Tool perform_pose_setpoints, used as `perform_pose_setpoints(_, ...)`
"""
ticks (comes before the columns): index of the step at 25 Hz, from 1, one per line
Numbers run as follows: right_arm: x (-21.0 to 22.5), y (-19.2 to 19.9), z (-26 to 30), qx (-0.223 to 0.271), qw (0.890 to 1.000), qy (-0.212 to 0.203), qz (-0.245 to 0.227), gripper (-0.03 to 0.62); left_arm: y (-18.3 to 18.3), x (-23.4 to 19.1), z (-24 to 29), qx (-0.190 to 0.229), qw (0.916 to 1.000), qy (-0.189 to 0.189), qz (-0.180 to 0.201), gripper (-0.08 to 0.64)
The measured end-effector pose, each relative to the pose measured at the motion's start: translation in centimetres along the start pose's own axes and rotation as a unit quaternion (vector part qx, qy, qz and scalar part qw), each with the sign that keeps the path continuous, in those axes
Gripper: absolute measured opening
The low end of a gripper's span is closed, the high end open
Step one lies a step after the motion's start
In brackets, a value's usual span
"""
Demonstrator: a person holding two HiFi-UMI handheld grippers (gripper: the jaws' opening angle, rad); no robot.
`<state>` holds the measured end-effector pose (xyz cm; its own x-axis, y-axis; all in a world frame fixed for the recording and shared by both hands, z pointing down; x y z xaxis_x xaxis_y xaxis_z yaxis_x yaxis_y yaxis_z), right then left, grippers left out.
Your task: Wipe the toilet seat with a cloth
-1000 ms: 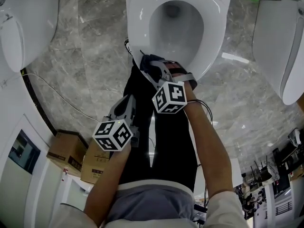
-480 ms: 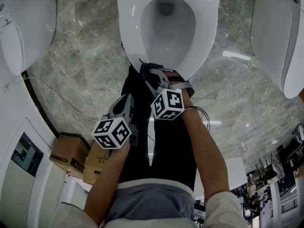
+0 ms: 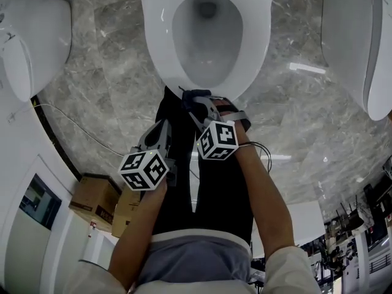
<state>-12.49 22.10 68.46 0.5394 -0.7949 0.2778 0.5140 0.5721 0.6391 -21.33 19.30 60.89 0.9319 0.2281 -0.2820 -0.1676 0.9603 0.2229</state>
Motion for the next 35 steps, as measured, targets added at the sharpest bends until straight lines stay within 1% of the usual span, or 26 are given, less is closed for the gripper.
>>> perform_pose_setpoints(10,-0.8,2.3,-2.0,0.007,0.999,-0.001,0.038,0.077,0.2,0.9,0.3,-0.003,0.9999,-0.006,0.015,0.009)
perform_pose_setpoints(17,-0.3,3.4,-3.1,0.006,0.999,0.005,0.040,0.077,0.3,1.3,0.5,-0.007,0.9997,-0.005,0.022,0.009)
perform_pose_setpoints(23,0.6,4.2,-4.1,0.011,0.998,0.014,0.057,0.077,0.1,1.9,0.6,-0.008,0.9993,-0.004,0.037,0.009)
perform_pose_setpoints(27,1.5,4.7,-5.0,0.013,0.997,0.023,0.072,0.077,-0.1,1.8,0.4,-0.007,0.9993,-0.005,0.035,0.009)
perform_pose_setpoints(35,4.4,5.8,-6.9,0.018,0.992,0.058,0.106,0.078,-0.2,1.6,0.5,-0.012,0.9994,0.000,0.032,0.009)
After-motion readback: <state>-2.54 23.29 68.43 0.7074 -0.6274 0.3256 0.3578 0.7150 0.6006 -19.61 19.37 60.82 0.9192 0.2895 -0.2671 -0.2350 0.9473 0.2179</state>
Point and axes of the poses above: the fingertips, and each gripper's own axes: z forward along the fingers, x to its right, y out of its underside, the point moved 4 cm from there along -z, backward along the fingers, and after that the axes turned 6 degrees about -y, right-handed, at the moved point
